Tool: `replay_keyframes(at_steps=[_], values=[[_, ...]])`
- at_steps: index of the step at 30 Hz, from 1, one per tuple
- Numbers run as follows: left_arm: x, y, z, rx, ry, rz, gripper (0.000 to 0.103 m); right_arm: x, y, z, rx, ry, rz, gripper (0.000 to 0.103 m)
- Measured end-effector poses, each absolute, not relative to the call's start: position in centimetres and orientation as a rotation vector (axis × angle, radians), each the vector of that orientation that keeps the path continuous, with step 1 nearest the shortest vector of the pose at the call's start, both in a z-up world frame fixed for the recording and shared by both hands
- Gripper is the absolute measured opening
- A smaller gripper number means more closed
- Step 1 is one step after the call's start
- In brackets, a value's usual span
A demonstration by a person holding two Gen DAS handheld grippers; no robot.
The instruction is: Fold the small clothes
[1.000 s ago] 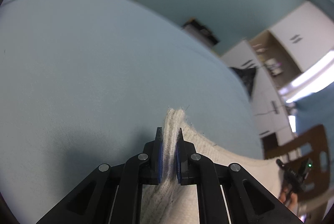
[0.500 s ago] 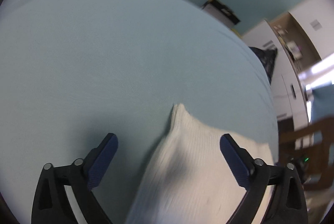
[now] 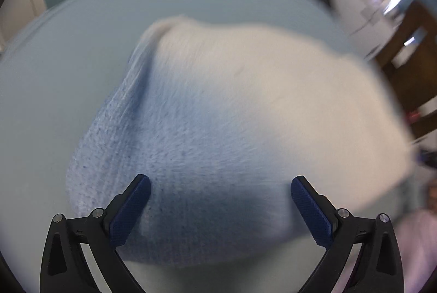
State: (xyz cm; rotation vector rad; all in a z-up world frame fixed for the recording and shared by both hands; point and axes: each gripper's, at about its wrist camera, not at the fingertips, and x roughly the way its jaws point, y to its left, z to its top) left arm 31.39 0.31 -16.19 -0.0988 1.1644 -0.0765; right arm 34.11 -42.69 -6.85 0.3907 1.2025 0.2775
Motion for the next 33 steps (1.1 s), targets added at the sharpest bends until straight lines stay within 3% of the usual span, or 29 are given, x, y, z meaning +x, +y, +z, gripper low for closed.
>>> replay_keyframes(at_steps=[3,4,5,7,10,14,16,18,19,20,24,27,28,29,30,31,33], values=[[31.1,-0.3,-17.4,-0.015,1.077,-0.025,0.103,35.2,-42.2,-9.1,0.521,1.231,0.354,0.073],[31.3,-0.1,-17.5,-0.024,1.07,-0.02,0.103,35.2,-41.5,-9.8,0.538,1.246,0.368,0.042],[31.3,0.3,-17.6,-0.03,1.071,-0.02,0.103,35.8,-41.3,-9.7,0.521,1.251,0.344,0.021],[30.8,2.5,-17.8,-0.053,1.085,0.001,0.103,35.2,-41.9,-9.1,0.551,1.189,0.315,0.011],[31.0,3.8,-18.9,-0.134,1.11,0.015,0.103,33.6,-43.6,-7.2,0.596,1.047,0.241,0.009],[31.3,4.4,-19.6,-0.135,1.098,0.011,0.103,34.7,-42.9,-12.4,0.607,1.242,0.153,0.01],[31.4,4.5,-19.7,-0.133,1.096,0.011,0.103,34.9,-42.9,-12.4,0.646,1.238,0.173,0.013],[30.5,4.7,-19.5,-0.138,1.093,0.009,0.103,35.1,-44.0,-11.3,0.699,1.22,0.127,0.039],[30.4,4.8,-19.5,-0.137,1.09,0.009,0.103,35.0,-44.5,-10.8,0.729,1.201,0.091,0.057],[30.3,4.8,-19.6,-0.135,1.088,0.009,0.103,35.2,-44.7,-9.9,0.747,1.161,0.067,0.066],[28.5,5.1,-18.8,-0.135,1.086,0.01,0.103,39.8,-41.9,-7.4,0.596,1.13,0.151,0.071],[28.2,5.3,-18.7,-0.14,1.086,0.006,0.103,43.0,-39.2,-9.4,0.612,1.218,0.223,0.071],[28.2,5.4,-18.7,-0.141,1.086,0.006,0.103,43.3,-38.9,-10.5,0.625,1.242,0.226,0.071],[28.2,5.4,-18.7,-0.142,1.086,0.006,0.103,44.3,-37.9,-11.4,0.624,1.262,0.202,0.062],[28.2,5.5,-18.8,-0.143,1.086,0.007,0.103,43.8,-37.5,-11.7,0.618,1.265,0.186,0.047],[28.1,5.6,-18.7,-0.146,1.085,0.007,0.103,44.2,-36.7,-11.7,0.631,1.245,0.209,0.016],[28.1,5.7,-18.8,-0.149,1.084,0.007,0.103,43.7,-36.0,-9.8,0.579,1.15,0.196,0.01]])
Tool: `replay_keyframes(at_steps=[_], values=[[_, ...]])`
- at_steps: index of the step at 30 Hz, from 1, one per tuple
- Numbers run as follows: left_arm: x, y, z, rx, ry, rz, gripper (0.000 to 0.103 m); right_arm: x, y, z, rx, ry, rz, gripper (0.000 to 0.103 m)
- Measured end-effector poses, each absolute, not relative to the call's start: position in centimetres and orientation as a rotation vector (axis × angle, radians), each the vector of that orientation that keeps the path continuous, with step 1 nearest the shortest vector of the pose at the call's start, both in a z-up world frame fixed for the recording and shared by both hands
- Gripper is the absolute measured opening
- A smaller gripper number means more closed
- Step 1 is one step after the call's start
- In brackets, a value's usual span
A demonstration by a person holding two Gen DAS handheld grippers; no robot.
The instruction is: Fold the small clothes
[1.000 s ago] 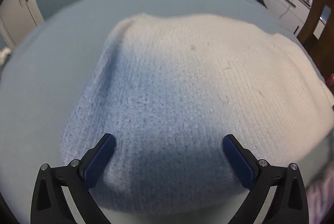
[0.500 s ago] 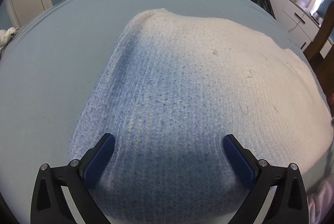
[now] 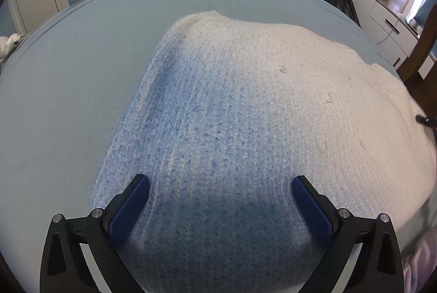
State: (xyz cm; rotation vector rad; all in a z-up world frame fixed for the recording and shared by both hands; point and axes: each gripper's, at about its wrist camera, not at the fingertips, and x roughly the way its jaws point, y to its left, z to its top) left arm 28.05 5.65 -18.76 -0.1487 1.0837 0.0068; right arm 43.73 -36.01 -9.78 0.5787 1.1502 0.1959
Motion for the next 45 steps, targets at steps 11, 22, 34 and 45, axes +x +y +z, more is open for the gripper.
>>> replay_keyframes(at_steps=[11,22,34,45], values=[[27.9,5.3,-18.9,-0.152,1.066,0.014,0.103,41.5,-38.0,-10.6,0.647,1.174,0.031,0.049],[28.0,5.5,-19.0,-0.158,1.067,0.008,0.103,37.7,-30.0,-4.1,0.398,1.036,0.081,0.089],[27.6,9.1,-13.5,-0.265,1.061,-0.018,0.103,26.7,-22.2,7.3,0.293,0.86,0.008,0.091],[27.4,19.2,-14.9,-0.524,1.077,0.157,0.103,24.0,-17.8,1.2,0.543,1.058,0.224,0.099]])
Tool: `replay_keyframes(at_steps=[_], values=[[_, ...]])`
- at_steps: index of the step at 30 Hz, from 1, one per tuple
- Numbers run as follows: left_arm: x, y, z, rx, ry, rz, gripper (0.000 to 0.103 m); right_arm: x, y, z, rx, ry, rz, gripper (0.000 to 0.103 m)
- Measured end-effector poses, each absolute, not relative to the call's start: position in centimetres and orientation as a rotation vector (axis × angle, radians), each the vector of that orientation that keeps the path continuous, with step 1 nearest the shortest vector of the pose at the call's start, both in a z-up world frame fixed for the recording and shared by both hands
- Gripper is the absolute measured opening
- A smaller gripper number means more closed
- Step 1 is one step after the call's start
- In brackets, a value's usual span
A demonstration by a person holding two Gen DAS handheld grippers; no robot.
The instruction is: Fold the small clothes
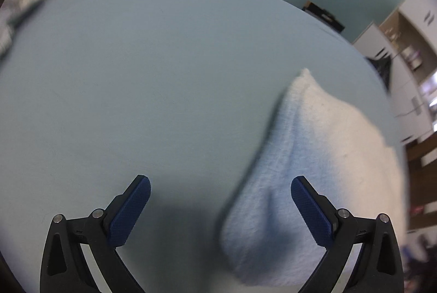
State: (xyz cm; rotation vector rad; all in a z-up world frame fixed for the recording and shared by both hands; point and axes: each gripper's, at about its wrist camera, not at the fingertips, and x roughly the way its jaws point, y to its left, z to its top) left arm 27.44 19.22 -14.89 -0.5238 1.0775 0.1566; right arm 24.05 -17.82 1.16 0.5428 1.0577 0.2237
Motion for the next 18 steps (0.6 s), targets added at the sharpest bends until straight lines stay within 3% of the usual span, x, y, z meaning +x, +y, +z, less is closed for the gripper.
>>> replay_keyframes(at_steps=[7,8,9,10,13,18], values=[[34.6,17.1,-17.2,-0.404,1.17,-0.006,0.101,25.8,-19.7,2.2,0.628,1.103,0.245,0.099],[35.9,16.6,-17.8,-0.392,1.2,-0.037,0.085,27.2,-20.1,1.9,0.639,1.11,0.256,0.099],[37.0,16.2,-18.3,-0.413,1.231,-0.098,0.064,27.4,-20.1,2.2,0.643,1.113,0.259,0.099],[38.2,16.3,-18.9,-0.46,1.256,-0.142,0.017,28.2,-19.9,2.4,0.641,1.116,0.257,0.099],[39.1,16.8,-17.8,-0.54,1.219,-0.148,0.009,28.7,-19.1,2.1,0.624,1.122,0.259,0.099],[37.3,21.2,-17.7,-0.777,1.11,-0.049,0.008,28.8,-18.6,1.9,0.617,1.116,0.247,0.099]])
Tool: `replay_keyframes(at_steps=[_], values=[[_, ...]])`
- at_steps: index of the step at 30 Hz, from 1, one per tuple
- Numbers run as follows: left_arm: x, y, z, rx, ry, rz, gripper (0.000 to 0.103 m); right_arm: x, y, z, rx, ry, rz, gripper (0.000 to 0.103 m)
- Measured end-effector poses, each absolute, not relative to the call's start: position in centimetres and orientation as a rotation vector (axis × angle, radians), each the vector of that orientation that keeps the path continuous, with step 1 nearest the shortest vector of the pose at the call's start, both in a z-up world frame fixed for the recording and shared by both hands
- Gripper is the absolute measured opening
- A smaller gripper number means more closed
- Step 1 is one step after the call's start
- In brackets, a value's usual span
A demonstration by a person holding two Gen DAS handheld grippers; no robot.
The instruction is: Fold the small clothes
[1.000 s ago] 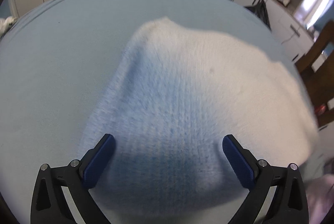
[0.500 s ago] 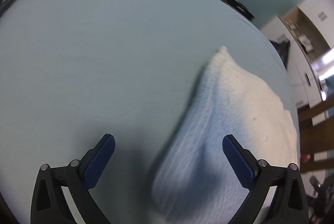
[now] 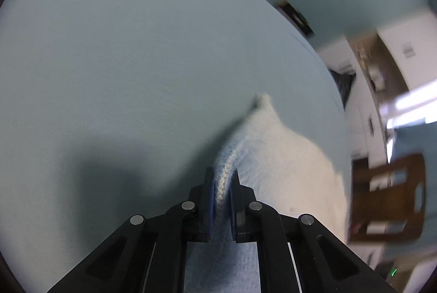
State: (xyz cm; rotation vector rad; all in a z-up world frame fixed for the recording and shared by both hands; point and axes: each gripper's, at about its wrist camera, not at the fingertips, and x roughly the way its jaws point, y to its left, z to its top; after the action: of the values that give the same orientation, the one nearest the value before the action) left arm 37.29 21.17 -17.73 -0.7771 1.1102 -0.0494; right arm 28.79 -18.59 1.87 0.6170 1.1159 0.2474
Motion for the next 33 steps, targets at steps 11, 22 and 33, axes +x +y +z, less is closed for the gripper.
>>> replay_keyframes(at_steps=[11,22,33], values=[[42.8,14.5,-12.2,-0.584,1.145,0.055,0.099,28.1,-19.3,1.4,0.671,1.155,0.247,0.099],[48.6,-1.7,-18.1,-0.204,1.239,-0.032,0.103,27.8,-20.5,1.4,0.687,1.183,0.236,0.099],[46.6,-7.1,-14.4,0.137,1.035,0.159,0.103,27.6,-21.8,1.3,0.716,1.184,0.241,0.099]])
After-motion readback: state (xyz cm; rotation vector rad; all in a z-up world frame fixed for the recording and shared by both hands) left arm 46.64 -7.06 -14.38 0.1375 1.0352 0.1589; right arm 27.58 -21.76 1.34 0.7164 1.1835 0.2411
